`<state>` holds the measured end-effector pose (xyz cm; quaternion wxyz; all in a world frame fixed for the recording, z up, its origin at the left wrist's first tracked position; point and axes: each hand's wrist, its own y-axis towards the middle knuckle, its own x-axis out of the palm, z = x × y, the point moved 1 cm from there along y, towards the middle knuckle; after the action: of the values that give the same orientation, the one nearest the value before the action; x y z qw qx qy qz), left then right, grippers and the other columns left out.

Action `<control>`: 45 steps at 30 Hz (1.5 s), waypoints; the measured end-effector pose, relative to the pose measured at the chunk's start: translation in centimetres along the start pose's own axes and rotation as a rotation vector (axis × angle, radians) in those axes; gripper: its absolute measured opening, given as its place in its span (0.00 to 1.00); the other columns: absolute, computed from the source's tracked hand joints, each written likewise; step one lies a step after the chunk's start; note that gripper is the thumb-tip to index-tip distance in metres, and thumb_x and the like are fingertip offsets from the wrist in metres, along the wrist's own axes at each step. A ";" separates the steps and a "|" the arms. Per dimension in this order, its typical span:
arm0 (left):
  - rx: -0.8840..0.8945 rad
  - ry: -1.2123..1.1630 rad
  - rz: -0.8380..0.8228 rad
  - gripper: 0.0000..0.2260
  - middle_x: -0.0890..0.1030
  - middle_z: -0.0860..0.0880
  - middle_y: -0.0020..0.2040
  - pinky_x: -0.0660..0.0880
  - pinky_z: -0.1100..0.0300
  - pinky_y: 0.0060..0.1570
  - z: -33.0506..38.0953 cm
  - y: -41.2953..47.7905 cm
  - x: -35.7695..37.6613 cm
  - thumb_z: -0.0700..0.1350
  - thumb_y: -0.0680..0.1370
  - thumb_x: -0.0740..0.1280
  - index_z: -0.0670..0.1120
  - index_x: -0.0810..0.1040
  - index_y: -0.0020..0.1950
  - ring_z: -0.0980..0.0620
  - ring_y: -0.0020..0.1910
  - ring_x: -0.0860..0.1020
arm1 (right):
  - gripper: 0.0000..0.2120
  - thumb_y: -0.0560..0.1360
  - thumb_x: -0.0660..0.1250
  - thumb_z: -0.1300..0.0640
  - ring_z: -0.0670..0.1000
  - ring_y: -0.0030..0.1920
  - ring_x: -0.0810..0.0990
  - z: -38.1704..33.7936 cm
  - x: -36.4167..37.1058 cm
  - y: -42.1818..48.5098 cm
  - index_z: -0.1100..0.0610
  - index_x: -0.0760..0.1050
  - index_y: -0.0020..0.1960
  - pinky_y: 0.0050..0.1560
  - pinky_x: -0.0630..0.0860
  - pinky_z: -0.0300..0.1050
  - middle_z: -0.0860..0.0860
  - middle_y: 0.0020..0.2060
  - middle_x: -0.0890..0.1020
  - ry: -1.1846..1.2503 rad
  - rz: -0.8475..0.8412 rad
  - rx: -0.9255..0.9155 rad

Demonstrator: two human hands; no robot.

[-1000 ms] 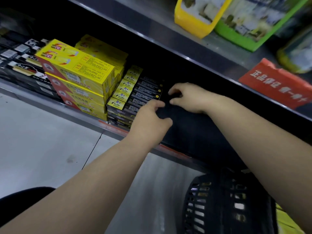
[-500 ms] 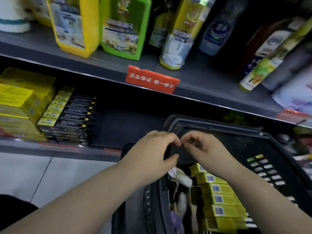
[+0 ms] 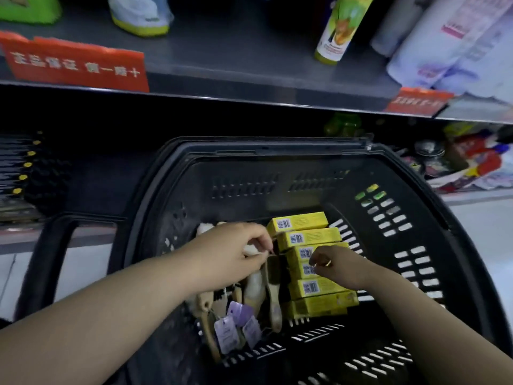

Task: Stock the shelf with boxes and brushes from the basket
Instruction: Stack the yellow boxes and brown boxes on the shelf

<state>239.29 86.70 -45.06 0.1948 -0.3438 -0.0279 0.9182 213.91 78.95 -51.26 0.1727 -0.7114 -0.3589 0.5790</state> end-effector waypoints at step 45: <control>-0.253 -0.461 0.107 0.25 0.80 0.59 0.53 0.76 0.66 0.49 7.0 -5.5 4.8 0.55 0.72 0.69 0.55 0.67 0.67 0.64 0.49 0.79 | 0.06 0.75 0.66 0.57 0.51 0.40 0.84 -3.7 -5.4 -12.2 0.54 0.82 0.43 0.40 0.80 0.40 0.53 0.38 0.85 1.074 0.385 -0.292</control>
<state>233.36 94.21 -41.68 0.0901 -0.1484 -0.1681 0.9704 213.23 84.09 -38.40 0.1221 -0.9738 -0.1617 0.1031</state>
